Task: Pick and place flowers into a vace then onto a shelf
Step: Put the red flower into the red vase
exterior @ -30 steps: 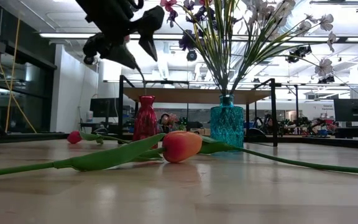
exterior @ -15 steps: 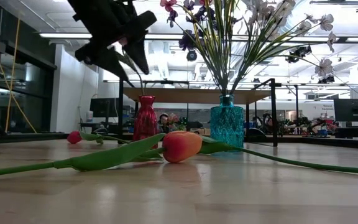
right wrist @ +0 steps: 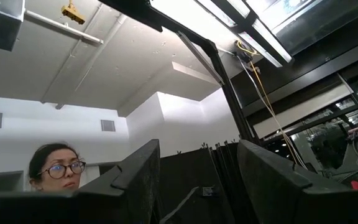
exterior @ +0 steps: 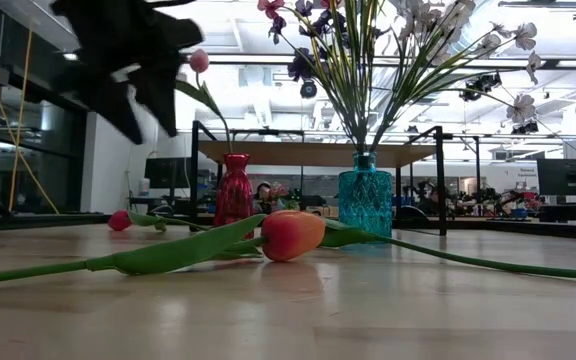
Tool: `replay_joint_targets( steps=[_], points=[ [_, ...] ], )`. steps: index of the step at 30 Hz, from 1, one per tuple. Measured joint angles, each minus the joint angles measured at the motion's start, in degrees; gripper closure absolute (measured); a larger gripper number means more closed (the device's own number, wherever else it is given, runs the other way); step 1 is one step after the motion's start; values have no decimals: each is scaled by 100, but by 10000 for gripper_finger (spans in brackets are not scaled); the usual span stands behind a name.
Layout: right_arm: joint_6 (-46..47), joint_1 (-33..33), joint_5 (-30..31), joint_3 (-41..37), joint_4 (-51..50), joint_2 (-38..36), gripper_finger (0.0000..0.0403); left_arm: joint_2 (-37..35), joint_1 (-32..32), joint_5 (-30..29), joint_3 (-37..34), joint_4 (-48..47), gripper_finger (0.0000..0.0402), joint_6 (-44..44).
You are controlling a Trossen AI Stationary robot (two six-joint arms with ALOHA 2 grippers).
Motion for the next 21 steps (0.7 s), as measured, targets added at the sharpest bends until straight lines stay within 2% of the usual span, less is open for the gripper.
replay_joint_targets(
  steps=[6,9,17,21],
  points=[
    [-104,0,-2,0,0,0,196,0,-38,-530,0,-733,103,-2209],
    [-107,0,-3,0,-1,-1,196,0,119,-563,0,-757,103,-2883],
    [-47,0,-116,0,0,-1,196,0,704,181,-53,-700,103,-3350],
    [-46,0,-127,0,5,-1,196,2,919,328,-451,14,103,-3373]
  ],
)
